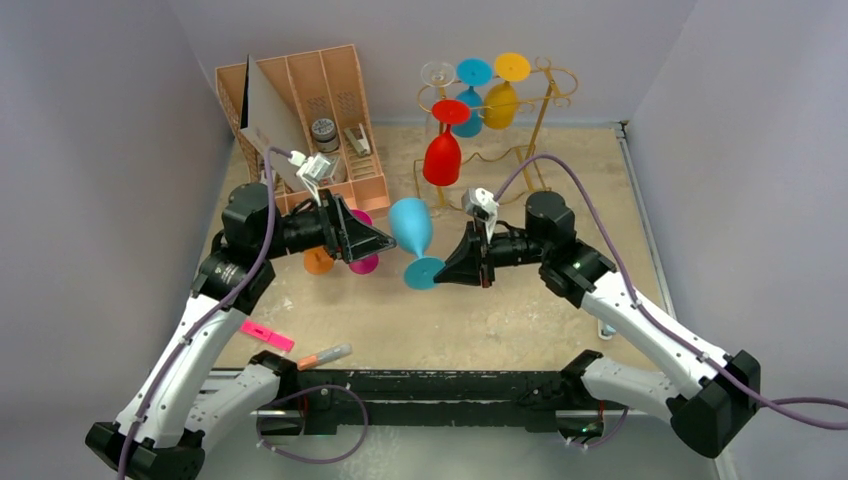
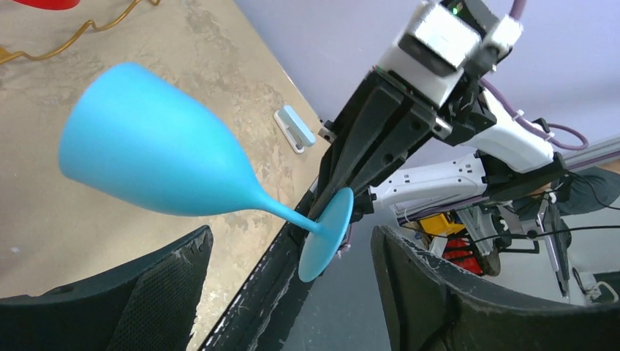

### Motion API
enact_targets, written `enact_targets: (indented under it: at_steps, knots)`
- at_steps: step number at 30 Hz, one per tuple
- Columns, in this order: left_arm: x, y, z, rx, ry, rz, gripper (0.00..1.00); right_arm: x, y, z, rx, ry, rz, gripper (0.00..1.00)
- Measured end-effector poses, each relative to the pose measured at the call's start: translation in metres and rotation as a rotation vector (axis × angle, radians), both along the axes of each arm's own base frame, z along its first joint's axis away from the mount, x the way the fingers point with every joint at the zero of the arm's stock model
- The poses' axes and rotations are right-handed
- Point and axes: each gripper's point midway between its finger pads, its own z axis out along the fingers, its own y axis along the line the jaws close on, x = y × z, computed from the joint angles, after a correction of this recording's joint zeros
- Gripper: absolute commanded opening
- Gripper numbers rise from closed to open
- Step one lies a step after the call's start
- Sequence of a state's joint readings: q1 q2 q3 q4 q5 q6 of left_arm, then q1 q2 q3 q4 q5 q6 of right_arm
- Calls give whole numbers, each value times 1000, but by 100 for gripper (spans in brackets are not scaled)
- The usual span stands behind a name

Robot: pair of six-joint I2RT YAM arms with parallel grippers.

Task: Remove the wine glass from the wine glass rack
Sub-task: Place the wine glass at the center of the board.

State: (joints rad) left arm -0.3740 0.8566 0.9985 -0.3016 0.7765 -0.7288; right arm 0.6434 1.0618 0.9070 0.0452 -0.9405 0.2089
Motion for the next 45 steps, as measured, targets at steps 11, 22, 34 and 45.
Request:
enact_targets:
  at_steps: [11, 22, 34, 45]
  knots:
    - [4, 5, -12, 64, 22, 36, 78, -31, -16, -42, 52, -306, 177, 0]
    - [7, 14, -12, 153, 26, 75, 85, -41, -10, -38, 190, -357, 272, 0]
    - [8, 13, -7, 211, 52, 21, 86, -67, -19, -21, 275, -382, 400, 0]
    - [-31, -8, 15, 53, 12, -284, 49, -74, -23, -6, 317, -415, 427, 0]
